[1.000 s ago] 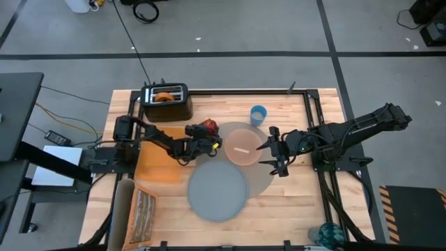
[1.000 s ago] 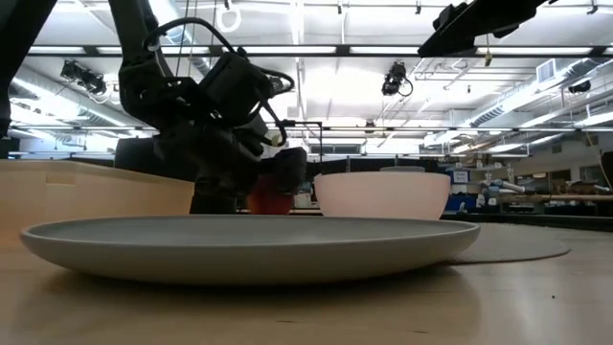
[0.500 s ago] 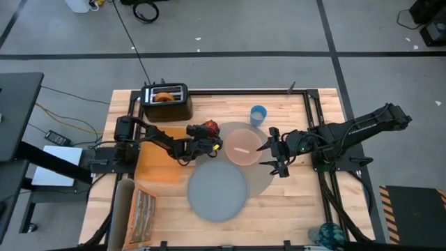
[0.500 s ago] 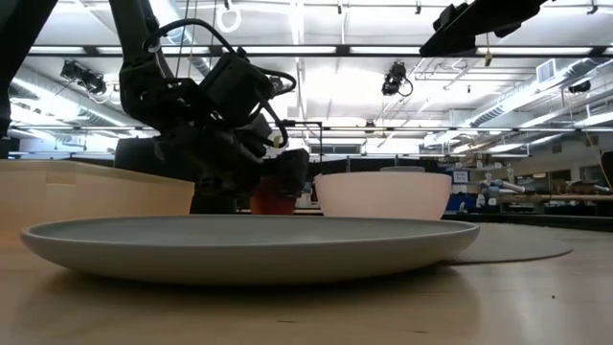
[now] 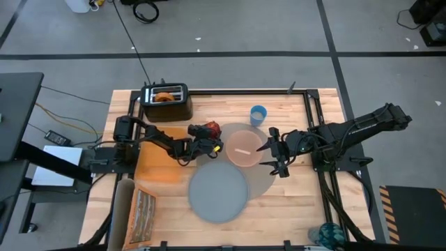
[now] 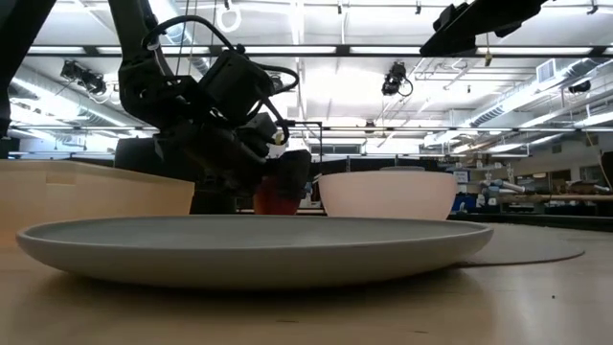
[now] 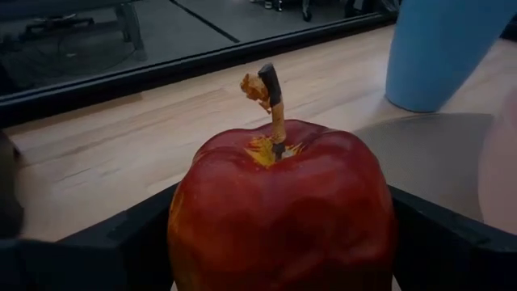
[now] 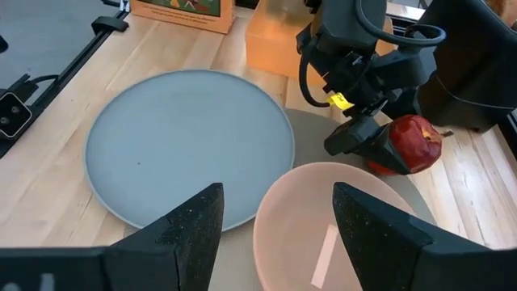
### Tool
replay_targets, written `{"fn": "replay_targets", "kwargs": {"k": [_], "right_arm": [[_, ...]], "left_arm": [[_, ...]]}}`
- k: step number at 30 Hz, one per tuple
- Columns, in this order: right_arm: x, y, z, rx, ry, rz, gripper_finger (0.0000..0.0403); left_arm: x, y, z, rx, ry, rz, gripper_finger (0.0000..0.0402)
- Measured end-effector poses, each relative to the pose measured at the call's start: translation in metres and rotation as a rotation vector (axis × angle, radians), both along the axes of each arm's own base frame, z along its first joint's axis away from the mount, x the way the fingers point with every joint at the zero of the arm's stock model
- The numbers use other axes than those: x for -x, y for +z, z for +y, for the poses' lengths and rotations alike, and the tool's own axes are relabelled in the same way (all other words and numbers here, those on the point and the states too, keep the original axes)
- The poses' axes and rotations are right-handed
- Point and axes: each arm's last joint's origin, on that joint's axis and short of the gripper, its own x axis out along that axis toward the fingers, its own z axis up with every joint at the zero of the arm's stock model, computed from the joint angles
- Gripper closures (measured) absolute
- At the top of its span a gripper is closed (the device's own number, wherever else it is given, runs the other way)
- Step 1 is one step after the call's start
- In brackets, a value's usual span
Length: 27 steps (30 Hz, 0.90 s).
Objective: Arrange a breakfast setting
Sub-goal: Put the apple from the orange bin on the table mat
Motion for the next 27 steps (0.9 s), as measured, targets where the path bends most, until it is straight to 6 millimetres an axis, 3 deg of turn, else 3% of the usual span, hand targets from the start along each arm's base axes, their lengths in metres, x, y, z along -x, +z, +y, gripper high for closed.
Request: {"fn": "replay_targets", "kwargs": {"k": [12, 18, 27], "right_arm": [[0.0000, 0.0000, -0.0001, 0.000, 0.000, 0.000, 0.0162], [0.0000, -0.0001, 0.0000, 0.001, 0.001, 0.001, 0.0162], [0.0000, -0.0001, 0.0000, 0.001, 0.001, 0.001, 0.0162]], "left_arm": [[0.0001, -0.0004, -0.0001, -0.003, -0.008, 0.012, 0.0061], [0.0013, -0.0031, -0.0004, 0.007, -0.020, 0.025, 0.0014], [0.0004, -0.0019, -0.0006, 0.009, -0.024, 0.015, 0.0017]]}}
